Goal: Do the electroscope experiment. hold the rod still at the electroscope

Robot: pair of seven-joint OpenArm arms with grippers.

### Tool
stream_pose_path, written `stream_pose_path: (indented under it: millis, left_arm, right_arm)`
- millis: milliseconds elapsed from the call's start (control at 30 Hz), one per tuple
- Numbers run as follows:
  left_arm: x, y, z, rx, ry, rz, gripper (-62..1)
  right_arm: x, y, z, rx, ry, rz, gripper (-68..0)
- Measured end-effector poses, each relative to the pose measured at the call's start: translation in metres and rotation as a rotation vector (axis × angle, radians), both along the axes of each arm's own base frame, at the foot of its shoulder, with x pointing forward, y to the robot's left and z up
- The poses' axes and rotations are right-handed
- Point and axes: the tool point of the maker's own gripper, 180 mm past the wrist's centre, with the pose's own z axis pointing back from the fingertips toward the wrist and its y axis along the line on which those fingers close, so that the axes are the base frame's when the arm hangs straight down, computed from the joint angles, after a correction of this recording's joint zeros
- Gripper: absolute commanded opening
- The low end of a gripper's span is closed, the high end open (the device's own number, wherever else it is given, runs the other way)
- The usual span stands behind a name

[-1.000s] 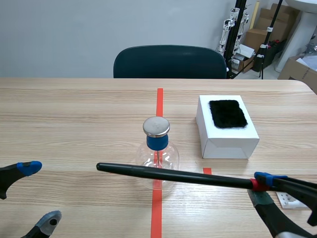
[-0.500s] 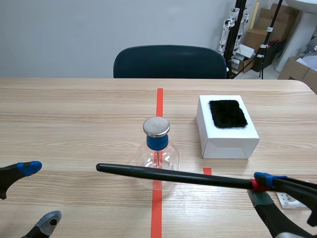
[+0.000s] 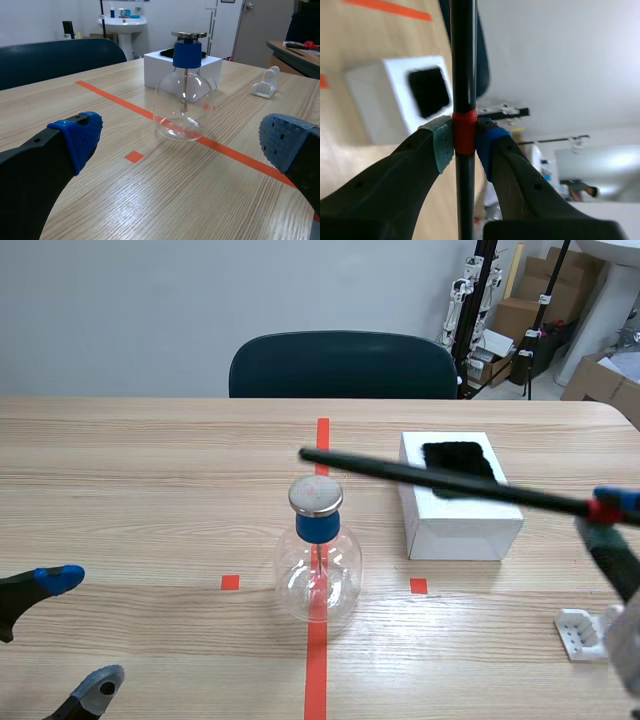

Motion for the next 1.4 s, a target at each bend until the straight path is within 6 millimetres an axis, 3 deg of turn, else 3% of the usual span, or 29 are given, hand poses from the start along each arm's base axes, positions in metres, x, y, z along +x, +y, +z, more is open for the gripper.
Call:
stream_pose_path:
  millis: [133, 300, 533, 667, 900, 1067, 1400]
  left_arm:
    - [0.0, 0.0, 0.0, 0.0, 0.0, 0.0, 1.4]
    - [0.0, 0.0, 0.0, 0.0, 0.0, 0.0, 1.4]
    - [0.0, 0.0, 0.0, 0.0, 0.0, 0.0, 1.4]
    - [0.0, 0.0, 0.0, 0.0, 0.0, 0.0, 1.4]
    - [0.0, 0.0, 0.0, 0.0, 0.0, 0.0, 1.4]
    - [0.0, 0.0, 0.0, 0.0, 0.0, 0.0, 1.4]
    - [0.0, 0.0, 0.0, 0.0, 0.0, 0.0, 1.4]
  right_arm:
    - [0.031, -0.04, 0.031, -0.021, -0.109, -0.137, -63.8]
    - [0.06, -0.07, 0.066, -0.065, -0.211, -0.213, -63.8]
    - [0.09, -0.095, 0.079, -0.17, -0.264, -0.232, -63.8]
    - [0.097, -0.081, 0.083, -0.286, -0.3, -0.155, -63.8]
    - [0.099, -0.037, 0.048, -0.386, -0.277, -0.057, -63.8]
    - [0.101, -0.009, 0.038, -0.41, -0.294, -0.017, -63.8]
    - [0.095, 0.02, 0.021, -0.546, -0.321, 0.063, -63.8]
